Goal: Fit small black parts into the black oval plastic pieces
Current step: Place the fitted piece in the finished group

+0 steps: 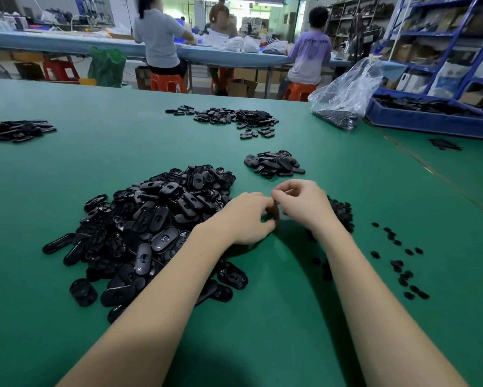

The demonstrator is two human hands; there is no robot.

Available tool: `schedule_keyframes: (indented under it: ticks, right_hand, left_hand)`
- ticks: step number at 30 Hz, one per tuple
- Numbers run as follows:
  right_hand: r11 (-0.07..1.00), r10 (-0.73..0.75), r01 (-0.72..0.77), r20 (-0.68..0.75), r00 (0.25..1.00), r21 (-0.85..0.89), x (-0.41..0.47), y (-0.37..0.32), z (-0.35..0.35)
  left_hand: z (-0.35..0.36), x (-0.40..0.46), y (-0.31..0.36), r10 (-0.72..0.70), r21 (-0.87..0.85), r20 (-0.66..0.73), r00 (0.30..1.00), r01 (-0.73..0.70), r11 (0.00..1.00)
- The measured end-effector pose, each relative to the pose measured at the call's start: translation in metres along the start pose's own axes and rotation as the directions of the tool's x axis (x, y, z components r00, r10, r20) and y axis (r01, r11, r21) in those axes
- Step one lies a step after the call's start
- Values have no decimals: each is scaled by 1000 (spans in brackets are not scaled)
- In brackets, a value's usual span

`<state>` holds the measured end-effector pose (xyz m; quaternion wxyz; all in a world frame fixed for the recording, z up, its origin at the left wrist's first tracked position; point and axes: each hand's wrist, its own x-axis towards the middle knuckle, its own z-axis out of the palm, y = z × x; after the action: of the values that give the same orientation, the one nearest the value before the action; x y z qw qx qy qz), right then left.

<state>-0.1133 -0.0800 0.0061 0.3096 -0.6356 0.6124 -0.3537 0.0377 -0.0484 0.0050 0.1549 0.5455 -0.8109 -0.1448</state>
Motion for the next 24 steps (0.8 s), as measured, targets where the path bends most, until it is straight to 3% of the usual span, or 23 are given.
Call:
schedule_keyframes:
  ticks: [4, 6, 9, 12, 20, 24]
  right_hand:
    - [1000, -13, 13, 15, 1000, -29, 0, 1, -5]
    - [999, -14, 15, 38, 999, -31, 0, 1, -7]
    - [997, -25, 30, 70, 997, -68, 0, 1, -9]
    - [997, -35, 41, 76, 997, -73, 0, -1, -10]
    - [996, -32, 39, 88, 996, -84, 0, 0, -14]
    - [998, -22, 25, 54, 998, -62, 3, 4, -23]
  left_hand:
    - [-20, -3, -8, -60, -109, -143, 988, 44, 993]
    - [-33, -6, -19, -103, -17, -208, 973, 101, 995]
    - [-41, -9, -30, -205, 212, -175, 963, 240, 947]
    - [-33, -12, -30, -252, 306, -155, 955, 289, 907]
    - [-26, -10, -30, -246, 188, -243, 938, 295, 937]
    - [-25, -8, -23, -175, 71, -284, 943, 203, 977]
